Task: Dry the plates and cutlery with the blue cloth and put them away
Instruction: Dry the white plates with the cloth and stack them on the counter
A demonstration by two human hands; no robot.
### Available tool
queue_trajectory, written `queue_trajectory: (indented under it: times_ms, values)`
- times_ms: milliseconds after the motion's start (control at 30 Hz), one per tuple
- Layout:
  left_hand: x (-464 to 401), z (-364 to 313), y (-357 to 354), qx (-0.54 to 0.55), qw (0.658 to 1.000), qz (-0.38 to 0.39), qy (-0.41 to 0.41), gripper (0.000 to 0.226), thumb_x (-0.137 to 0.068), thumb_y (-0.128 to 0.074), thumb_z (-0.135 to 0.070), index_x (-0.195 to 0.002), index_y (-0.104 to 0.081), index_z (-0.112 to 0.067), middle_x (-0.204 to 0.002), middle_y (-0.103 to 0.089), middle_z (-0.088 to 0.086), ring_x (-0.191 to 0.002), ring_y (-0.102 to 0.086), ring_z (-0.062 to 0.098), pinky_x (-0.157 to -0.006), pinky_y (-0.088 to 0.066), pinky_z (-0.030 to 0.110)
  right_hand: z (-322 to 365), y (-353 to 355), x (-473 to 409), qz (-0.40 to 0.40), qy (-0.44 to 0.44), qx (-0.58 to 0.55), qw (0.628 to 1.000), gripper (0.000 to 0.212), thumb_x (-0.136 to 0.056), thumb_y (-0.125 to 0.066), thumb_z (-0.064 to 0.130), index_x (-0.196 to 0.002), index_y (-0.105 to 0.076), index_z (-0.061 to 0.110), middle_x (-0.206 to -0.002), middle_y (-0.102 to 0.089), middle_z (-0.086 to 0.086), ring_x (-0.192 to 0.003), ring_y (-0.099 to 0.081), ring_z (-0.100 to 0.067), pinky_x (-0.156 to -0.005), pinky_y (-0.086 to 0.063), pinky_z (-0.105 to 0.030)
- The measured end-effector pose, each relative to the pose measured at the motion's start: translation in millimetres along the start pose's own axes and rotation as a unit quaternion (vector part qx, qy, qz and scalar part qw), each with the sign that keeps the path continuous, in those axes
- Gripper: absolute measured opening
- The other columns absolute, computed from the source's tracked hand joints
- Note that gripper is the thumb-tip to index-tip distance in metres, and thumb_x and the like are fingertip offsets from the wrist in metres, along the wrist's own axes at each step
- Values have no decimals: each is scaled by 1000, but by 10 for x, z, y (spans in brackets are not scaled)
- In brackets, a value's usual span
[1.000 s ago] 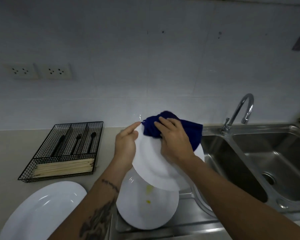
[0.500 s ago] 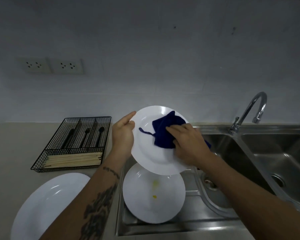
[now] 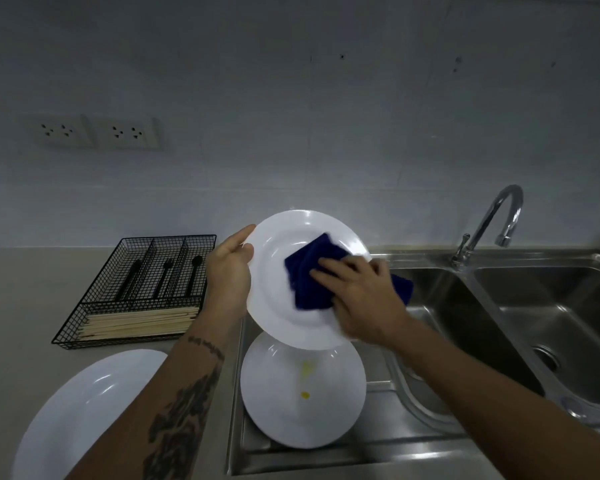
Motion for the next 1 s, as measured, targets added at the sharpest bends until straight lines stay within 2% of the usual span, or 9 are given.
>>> queue_trajectory:
  times_ms: [100,200,367,467,600,700,800,867,1000]
  values:
    - [9,-60,-24,-6,999,38,4,43,-91,-51,3,-102,-74,-32,-108,-74,-1,-92,-72,21,-81,-59,36,-221,115,-160,-22,-33,54,998,55,-81,-66,29,-136,-58,30,-146,-53,1,-125,-49,-32,-99,-37,-56]
    - [16,-80,-49,-25,999,48,0,42,-92,-53,1,-98,-75,-35,-99,-75,-2,-85,-71,20,-79,-59,35,-321,228,-354,-46,-75,32,996,60,-87,-63,25,-145,-47,22,-153,-43,-5,-131,-40,-39,-97,-41,-57]
    - [78,-114,-84,-26,997,71,-29,41,-93,-52,4,-103,-75,-29,-100,-76,1,-82,-70,15,-77,-59,29,-339,387,-555,-20,-122,-158,980,53,-103,-44,21,-154,-30,21,-149,-43,-4,-114,-56,-30,-93,-50,-43]
    - [87,-132,-9,-15,996,73,-54,38,-95,-51,5,-113,-72,-22,-96,-76,-5,-80,-71,9,-71,-58,21,-336,423,-436,-17,-140,-247,959,49,-102,-48,23,-149,-36,25,-134,-53,-2,-108,-56,-21,-94,-47,-37]
    - [55,-97,135,23,997,46,-61,38,-97,-49,4,-117,-70,-21,-102,-75,-9,-86,-72,7,-73,-58,20,-384,321,-137,25,-219,-385,896,43,-101,-53,23,-142,-41,21,-124,-62,0,-102,-61,-16,-86,-51,-34]
    - [14,-26,126,-44,994,47,-88,41,-98,-47,2,-117,-69,-27,-115,-72,-8,-100,-69,9,-83,-57,25,-371,241,-32,3,-266,-421,867,40,-100,-55,20,-139,-44,19,-119,-63,2,-97,-61,-12,-79,-51,-29]
    - [-58,93,56,-151,980,65,-108,42,-99,-47,-2,-128,-63,-29,-130,-63,-5,-116,-61,12,-99,-49,29,-330,305,-56,-63,-253,-381,887,37,-99,-57,14,-133,-46,18,-109,-61,5,-89,-59,-7,-73,-49,-25]
    - [-94,150,-27,-179,976,82,-90,44,-100,-49,-11,-140,-54,-29,-140,-56,-4,-126,-54,14,-107,-43,33,-302,358,-53,-105,-219,-335,911,36,-97,-58,11,-131,-47,18,-109,-61,5,-89,-59,-11,-78,-53,-32]
    - [-103,122,-275,-160,983,94,1,52,-101,-49,-40,-151,-40,-28,-151,-43,-4,-127,-47,12,-106,-38,31,-267,359,-3,-154,-170,-237,944,47,-90,-65,6,-133,-48,13,-121,-64,-3,-94,-63,-22,-78,-57,-42]
Point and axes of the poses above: each hand's wrist, its own x-axis away from the middle knuckle, its own y-axis out of the back of the hand, z = x × y, the point moved 2 cm from there along -x, towards the middle knuckle
